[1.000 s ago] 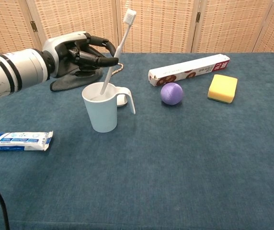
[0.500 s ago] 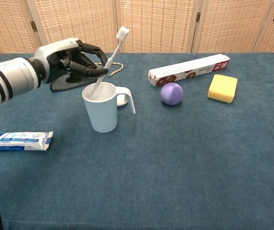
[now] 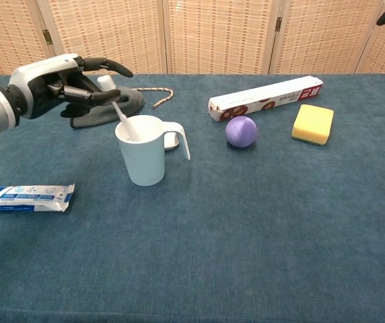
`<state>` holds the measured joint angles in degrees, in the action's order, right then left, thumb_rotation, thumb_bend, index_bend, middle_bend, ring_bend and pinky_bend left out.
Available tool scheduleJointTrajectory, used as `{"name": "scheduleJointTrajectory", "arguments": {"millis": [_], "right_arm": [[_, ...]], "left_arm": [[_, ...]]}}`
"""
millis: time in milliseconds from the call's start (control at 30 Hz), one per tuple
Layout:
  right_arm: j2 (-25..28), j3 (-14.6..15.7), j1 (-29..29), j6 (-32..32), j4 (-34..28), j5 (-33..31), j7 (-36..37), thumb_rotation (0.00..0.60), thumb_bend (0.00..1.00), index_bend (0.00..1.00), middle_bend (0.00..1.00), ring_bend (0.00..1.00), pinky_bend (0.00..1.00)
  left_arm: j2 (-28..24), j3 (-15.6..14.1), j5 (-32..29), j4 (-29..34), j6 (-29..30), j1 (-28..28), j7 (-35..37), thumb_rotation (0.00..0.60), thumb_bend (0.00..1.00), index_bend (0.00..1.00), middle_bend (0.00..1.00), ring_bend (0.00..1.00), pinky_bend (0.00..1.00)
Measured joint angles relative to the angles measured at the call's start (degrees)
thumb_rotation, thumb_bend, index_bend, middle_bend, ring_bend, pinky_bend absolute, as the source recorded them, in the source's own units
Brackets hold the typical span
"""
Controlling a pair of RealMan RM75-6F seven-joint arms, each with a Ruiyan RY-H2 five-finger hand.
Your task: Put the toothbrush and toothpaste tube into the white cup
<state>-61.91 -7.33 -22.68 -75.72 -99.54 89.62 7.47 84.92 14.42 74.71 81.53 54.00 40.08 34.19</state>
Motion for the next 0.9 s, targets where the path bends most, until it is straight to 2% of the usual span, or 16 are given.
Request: {"name": "scheduleJointTrajectory", "arguments": {"millis": [133, 233, 600, 733, 900], "right_arm": [[0.2, -0.2, 0.2, -0.4, -0.1, -0.2, 0.2, 0.600, 0.20, 0.00, 0.24, 0.13, 0.16], [0.1, -0.4, 0.3, -0.6, 0.0, -0.4, 0.6, 0.600, 0.20, 0.00, 0.24, 0.13, 0.16], [-0.3, -0.8, -0.1, -0.3, 0.6, -0.6, 0.8, 0.600, 0.20, 0.00, 0.24, 0.13, 0.16], [-0.5, -0.9, -0.1, -0.3, 0.9, -0.7, 1.1, 0.600, 0.20, 0.00, 0.24, 0.13, 0.16], [-0.7, -1.0, -0.3, -0.1, 1.6, -0.8, 1.6, 0.600, 0.20, 0.00, 0.24, 0.13, 0.16]], "left_arm": [[-2.7, -0.9, 1.7, 0.9, 1.8, -1.6, 0.3, 0.575, 0.42, 0.25, 1.00, 0.94, 0.95], [-4.8, -1.7, 2.5, 1.7, 2.9, -2.9, 0.7, 0.593, 0.42, 0.26, 1.00, 0.94, 0.96], [-12.3, -4.5, 5.2, 2.2, 8.1, -7.4, -4.5, 0.600, 0.42, 0.30, 1.00, 0.94, 0.95], [-15.5, -5.7, 4.8, 2.9, 8.1, -8.9, -6.8, 0.600, 0.42, 0.32, 1.00, 0.94, 0.95], [-17.0, -8.0, 4.7, 3.3, 7.1, -9.9, -12.9, 0.600, 0.42, 0.35, 1.00, 0.94, 0.95]]}}
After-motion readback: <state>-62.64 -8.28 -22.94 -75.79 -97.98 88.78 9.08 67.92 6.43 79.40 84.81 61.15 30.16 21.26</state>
